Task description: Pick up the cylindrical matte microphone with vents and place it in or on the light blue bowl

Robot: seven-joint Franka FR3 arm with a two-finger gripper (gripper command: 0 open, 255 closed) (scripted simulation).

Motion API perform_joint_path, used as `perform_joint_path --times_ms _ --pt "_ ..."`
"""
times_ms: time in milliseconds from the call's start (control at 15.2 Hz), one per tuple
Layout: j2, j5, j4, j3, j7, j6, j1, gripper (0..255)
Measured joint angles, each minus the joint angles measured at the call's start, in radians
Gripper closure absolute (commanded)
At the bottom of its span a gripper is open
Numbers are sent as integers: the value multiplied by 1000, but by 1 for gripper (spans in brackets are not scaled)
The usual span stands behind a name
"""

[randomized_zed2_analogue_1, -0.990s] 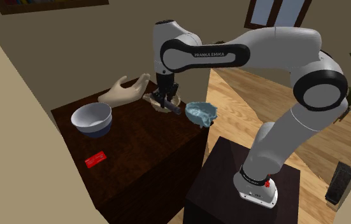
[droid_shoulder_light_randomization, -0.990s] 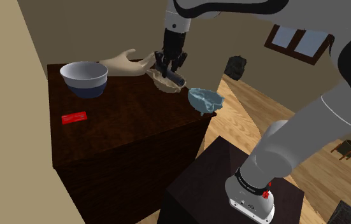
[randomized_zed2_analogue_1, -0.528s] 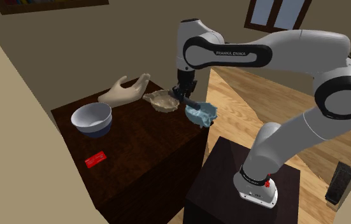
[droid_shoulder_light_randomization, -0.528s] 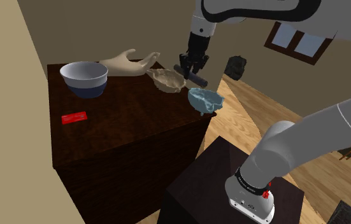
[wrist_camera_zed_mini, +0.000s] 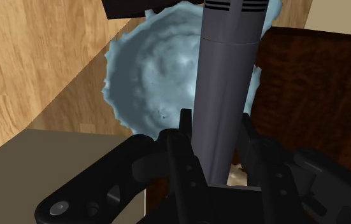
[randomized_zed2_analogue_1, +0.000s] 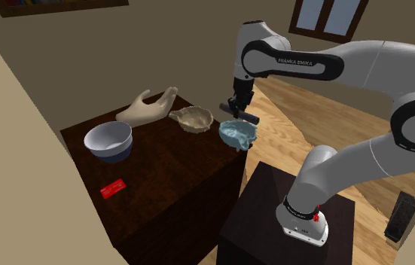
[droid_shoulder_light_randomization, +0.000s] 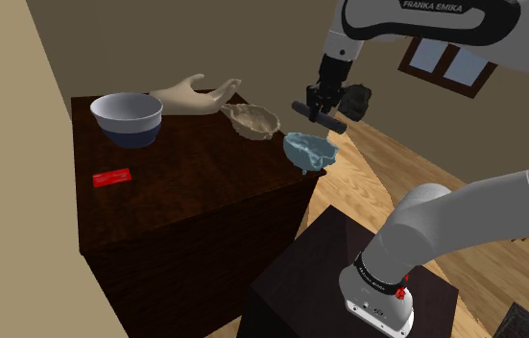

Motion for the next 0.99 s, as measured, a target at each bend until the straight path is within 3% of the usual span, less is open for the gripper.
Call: perform_joint_path --times_ms 990 --pt "-20 -9 -189 -11 -9 168 -6 255"
